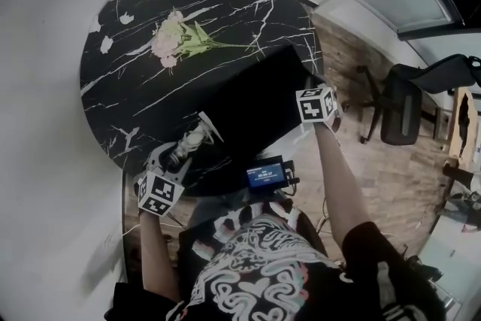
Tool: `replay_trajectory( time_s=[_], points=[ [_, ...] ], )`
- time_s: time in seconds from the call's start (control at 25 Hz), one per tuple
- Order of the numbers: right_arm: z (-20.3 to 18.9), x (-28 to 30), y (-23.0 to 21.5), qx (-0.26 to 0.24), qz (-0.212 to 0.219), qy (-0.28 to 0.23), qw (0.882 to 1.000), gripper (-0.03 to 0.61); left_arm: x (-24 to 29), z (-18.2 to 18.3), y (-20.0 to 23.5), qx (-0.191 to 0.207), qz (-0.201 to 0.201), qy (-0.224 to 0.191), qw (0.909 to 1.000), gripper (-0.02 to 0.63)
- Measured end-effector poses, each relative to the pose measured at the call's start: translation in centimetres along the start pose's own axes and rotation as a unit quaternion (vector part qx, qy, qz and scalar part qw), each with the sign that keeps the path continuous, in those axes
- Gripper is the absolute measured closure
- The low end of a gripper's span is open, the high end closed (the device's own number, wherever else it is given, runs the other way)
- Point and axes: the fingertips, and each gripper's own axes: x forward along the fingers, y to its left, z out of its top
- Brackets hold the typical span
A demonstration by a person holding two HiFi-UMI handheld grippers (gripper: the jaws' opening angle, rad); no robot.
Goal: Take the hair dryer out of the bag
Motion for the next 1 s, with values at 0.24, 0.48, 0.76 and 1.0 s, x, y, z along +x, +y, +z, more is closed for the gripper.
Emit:
replay_trajectory(
  time_s=[0.24,0.48,0.76,1.0],
  points=[
    [-0.1,0.6,-0.3,0.004,0.001,0.003,1.000,0.552,-0.4,-0.7,0.2,0.000,0.001,0.009,1.0000,0.420],
    [-0.3,1.0,0.1,0.009,0.009,0.009,1.000,0.552,-1.1,-1.8,0.3,-0.004,0.004,0.020,0.9998,0.420],
    [-0.9,1.3,0.1,0.015,0.023,0.024,0.999,0.551,-1.4,-2.1,0.4,-0.007,0.004,0.030,0.9995,0.420],
    [-0.8,0.3,-0.1,0.025,0.040,0.016,0.999,0.508,-0.7,-2.8,0.3,-0.032,0.005,0.043,0.9986,0.414]
  ],
)
